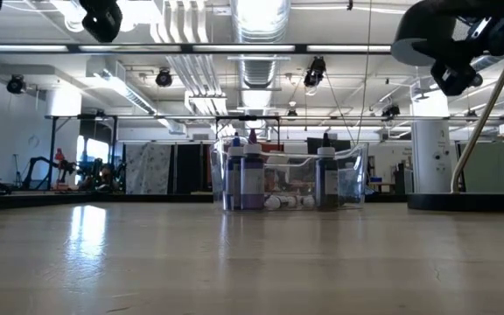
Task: Pick & Place food coloring
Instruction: Return to Home Position
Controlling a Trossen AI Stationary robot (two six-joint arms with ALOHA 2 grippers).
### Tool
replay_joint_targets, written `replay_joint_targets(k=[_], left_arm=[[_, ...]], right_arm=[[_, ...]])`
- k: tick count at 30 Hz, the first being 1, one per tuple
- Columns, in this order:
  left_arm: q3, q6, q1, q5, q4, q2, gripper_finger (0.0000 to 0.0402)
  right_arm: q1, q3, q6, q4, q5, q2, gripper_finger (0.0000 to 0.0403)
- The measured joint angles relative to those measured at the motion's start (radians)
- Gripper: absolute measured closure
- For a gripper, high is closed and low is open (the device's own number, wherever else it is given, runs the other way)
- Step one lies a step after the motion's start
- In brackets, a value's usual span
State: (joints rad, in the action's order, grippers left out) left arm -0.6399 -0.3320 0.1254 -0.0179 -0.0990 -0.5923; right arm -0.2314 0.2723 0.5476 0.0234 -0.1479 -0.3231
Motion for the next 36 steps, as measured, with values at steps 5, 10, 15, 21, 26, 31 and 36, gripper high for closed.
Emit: replay_joint_targets(k=[5,10,15,21,26,31,36], left_arm=[[0.185,0.025,-0.001,0.024,0.214,0.073,0.0232],[0.354,-0.05,-0.001,0.043,0.283,0.141,0.0232],[0.508,-0.134,0.0,0.019,0.286,0.159,0.0232],[0.614,-0.128,0.0,0.015,0.073,0.155,0.0232],[0.617,-0.114,0.0,0.012,0.088,0.193,0.0232],[0.63,-0.115,-0.007,0.012,0.118,0.323,0.0232],[0.631,-0.115,-0.059,0.011,0.123,0.46,0.0232]], right_arm=[[0.0,-0.089,0.014,-0.041,-0.008,0.049,0.0193],[0.0,-0.163,0.032,-0.037,-0.008,0.052,0.0193],[0.0,-0.239,0.033,-0.033,-0.008,0.053,0.0193],[0.0,-0.263,0.029,-0.056,-0.007,0.021,0.0193],[0.0,-0.263,0.029,-0.058,-0.007,0.096,0.0193],[0.007,-0.263,0.029,-0.06,-0.008,0.247,0.0193],[0.051,-0.263,0.029,-0.062,-0.009,0.323,0.0193]])
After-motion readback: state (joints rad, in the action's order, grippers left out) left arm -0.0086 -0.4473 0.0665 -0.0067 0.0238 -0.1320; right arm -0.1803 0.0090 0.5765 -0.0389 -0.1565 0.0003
